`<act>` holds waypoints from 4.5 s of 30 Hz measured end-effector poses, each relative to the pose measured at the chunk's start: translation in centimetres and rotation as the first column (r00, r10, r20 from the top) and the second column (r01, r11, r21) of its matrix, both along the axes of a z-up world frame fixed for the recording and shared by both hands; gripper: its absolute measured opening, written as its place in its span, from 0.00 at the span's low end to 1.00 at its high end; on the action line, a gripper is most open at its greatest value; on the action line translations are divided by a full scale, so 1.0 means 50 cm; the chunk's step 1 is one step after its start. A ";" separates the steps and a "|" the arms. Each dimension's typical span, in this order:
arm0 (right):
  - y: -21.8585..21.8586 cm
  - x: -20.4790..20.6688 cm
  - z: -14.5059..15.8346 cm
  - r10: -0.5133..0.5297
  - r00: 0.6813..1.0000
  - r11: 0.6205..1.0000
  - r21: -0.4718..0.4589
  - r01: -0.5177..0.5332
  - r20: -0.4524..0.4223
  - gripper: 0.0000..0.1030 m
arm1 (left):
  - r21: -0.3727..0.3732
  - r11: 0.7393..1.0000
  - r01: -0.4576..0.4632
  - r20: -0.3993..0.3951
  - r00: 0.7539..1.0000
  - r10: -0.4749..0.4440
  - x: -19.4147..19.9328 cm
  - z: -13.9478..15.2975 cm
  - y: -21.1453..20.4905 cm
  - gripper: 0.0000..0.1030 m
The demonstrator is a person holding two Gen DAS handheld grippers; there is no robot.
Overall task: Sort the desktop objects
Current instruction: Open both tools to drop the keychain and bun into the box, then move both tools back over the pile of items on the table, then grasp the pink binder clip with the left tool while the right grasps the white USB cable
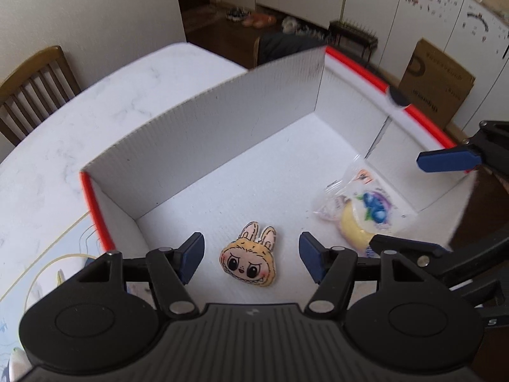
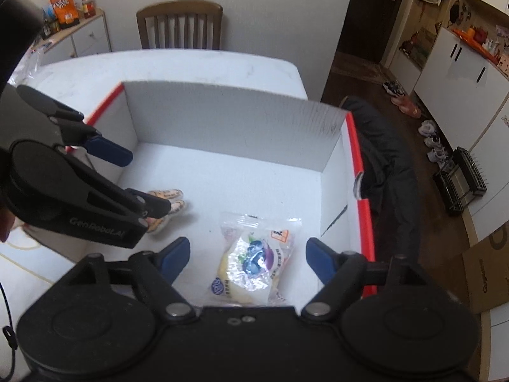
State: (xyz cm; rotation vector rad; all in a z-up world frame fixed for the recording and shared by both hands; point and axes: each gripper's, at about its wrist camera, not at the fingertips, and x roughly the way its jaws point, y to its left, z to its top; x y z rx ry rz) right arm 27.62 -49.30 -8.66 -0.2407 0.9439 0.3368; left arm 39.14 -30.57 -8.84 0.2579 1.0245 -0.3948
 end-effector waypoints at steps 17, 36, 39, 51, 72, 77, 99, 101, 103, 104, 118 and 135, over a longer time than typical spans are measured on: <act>0.043 -0.134 0.085 -0.001 0.995 0.993 0.118 -0.010 0.099 0.77 | -0.187 0.976 -0.114 0.106 0.985 0.135 -0.195 0.102 0.148 0.63; 0.199 -0.253 0.100 0.007 0.992 0.985 0.172 -0.030 0.129 0.78 | -0.206 0.968 -0.141 0.181 0.967 0.179 -0.358 0.123 0.342 0.63; 0.226 -0.268 0.102 0.011 0.990 0.983 0.181 -0.036 0.139 0.82 | -0.194 0.972 -0.128 0.206 0.964 0.168 -0.382 0.127 0.368 0.63; 0.340 -0.329 0.076 0.040 0.987 0.976 0.205 -0.072 0.156 0.89 | -0.182 0.975 -0.130 0.252 0.952 0.175 -0.471 0.118 0.514 0.71; 0.551 -0.401 -0.044 0.104 0.989 0.982 0.149 -0.119 0.102 0.93 | -0.164 0.983 -0.087 0.175 0.978 0.116 -0.570 -0.026 0.718 0.98; 0.590 -0.405 -0.072 0.118 0.990 0.982 0.140 -0.128 0.078 0.93 | -0.134 0.989 -0.063 0.167 0.982 0.085 -0.575 -0.067 0.735 0.98; 0.677 -0.361 -0.152 0.155 0.988 0.981 0.121 -0.152 -0.017 0.89 | -0.060 0.998 -0.014 0.177 0.984 0.024 -0.556 -0.135 0.730 0.85; 0.682 -0.359 -0.157 0.164 0.986 0.980 0.116 -0.160 -0.023 0.86 | -0.067 0.998 -0.011 0.175 0.984 0.023 -0.556 -0.134 0.731 0.79; 0.686 -0.360 -0.161 0.172 0.985 0.980 0.110 -0.168 -0.028 0.84 | -0.070 0.998 -0.007 0.175 0.984 0.020 -0.558 -0.134 0.730 0.72; 0.688 -0.360 -0.162 0.178 0.984 0.979 0.108 -0.174 -0.030 0.82 | -0.068 0.998 -0.006 0.174 0.985 0.018 -0.559 -0.134 0.730 0.71; 0.678 -0.365 -0.158 0.194 0.981 0.976 0.111 -0.190 -0.023 0.68 | -0.082 0.997 -0.007 0.159 0.987 0.019 -0.559 -0.127 0.724 0.48; 0.677 -0.371 -0.151 0.208 0.978 0.974 0.091 -0.209 0.023 0.88 | -0.106 0.994 -0.035 0.123 0.991 0.049 -0.599 -0.120 0.729 0.48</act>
